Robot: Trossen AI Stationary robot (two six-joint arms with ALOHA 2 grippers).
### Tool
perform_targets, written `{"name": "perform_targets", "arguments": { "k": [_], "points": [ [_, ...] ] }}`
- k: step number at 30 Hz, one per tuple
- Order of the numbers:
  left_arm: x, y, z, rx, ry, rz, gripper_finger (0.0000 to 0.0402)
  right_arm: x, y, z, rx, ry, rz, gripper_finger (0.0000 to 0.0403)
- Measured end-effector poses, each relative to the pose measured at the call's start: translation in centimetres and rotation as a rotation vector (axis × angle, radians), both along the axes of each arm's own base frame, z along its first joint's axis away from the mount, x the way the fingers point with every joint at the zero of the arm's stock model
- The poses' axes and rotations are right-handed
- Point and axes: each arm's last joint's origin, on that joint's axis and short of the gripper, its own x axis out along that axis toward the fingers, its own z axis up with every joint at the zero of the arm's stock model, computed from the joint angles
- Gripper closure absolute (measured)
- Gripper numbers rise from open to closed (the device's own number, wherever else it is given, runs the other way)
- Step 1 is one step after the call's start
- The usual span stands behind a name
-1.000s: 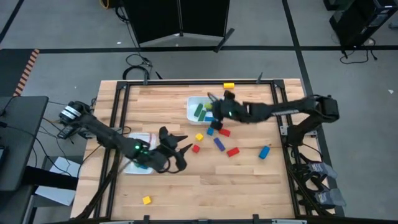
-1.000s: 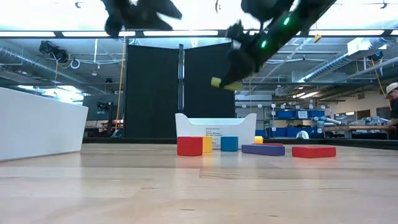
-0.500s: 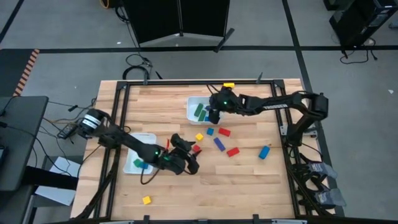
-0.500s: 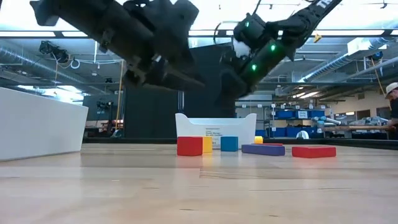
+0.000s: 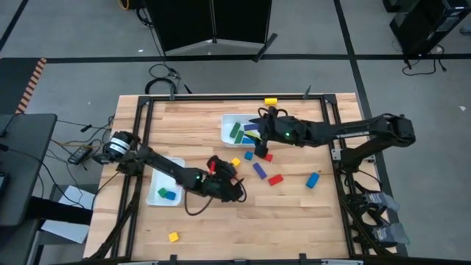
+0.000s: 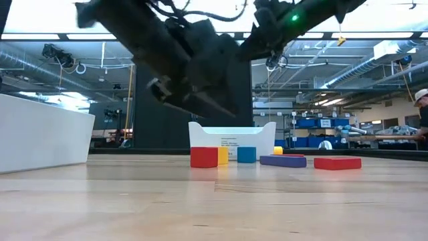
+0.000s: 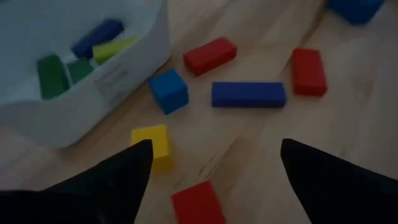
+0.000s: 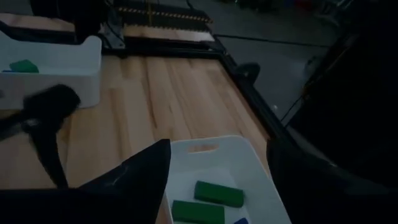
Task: Sort blocks by size
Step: Put the square red block into the bottom white bin
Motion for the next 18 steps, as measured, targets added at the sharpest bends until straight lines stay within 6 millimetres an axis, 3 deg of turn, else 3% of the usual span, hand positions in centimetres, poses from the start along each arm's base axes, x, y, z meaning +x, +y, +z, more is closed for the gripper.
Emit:
{"name": "perform_targets", "arguments": {
  "k": [9, 18],
  "points": [
    [0.5, 1.6, -1.9, -0.069, 0.113, 0.054, 0.0039, -0.5, 1.5, 0.2, -0.016, -0.01, -0.001, 0.0131],
    [0.5, 1.7, -4.5, -0.126, 0.177, 0.067, 0.0039, -0.5, 2.3, 0.3, -0.012, -0.021, -0.003, 0.0131]
  ]
}}
